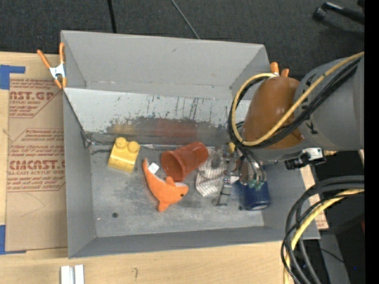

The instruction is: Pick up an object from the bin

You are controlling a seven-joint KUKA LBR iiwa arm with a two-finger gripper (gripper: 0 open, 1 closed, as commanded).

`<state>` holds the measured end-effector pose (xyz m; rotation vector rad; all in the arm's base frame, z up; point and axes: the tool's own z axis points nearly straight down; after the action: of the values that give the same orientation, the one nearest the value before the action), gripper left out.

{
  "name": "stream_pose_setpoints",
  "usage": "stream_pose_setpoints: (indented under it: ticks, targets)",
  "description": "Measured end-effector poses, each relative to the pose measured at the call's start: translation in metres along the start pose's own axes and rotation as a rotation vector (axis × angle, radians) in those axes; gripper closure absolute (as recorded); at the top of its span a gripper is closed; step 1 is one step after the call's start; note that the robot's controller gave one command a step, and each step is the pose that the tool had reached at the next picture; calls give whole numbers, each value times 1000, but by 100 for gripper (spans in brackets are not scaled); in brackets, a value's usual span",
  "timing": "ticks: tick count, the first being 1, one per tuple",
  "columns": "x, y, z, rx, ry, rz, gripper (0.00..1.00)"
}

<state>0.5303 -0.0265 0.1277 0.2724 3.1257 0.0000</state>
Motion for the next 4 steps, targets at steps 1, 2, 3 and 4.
stream_pose_setpoints:
  ticks: [1,2,3,4]
  targets:
    - [10,-12,31,-1,3,63,0]
    - [9,-16,58,1,4,78,100]
    - [9,-16,58,1,4,78,100]
    - [-2,5,58,2,4,122,100]
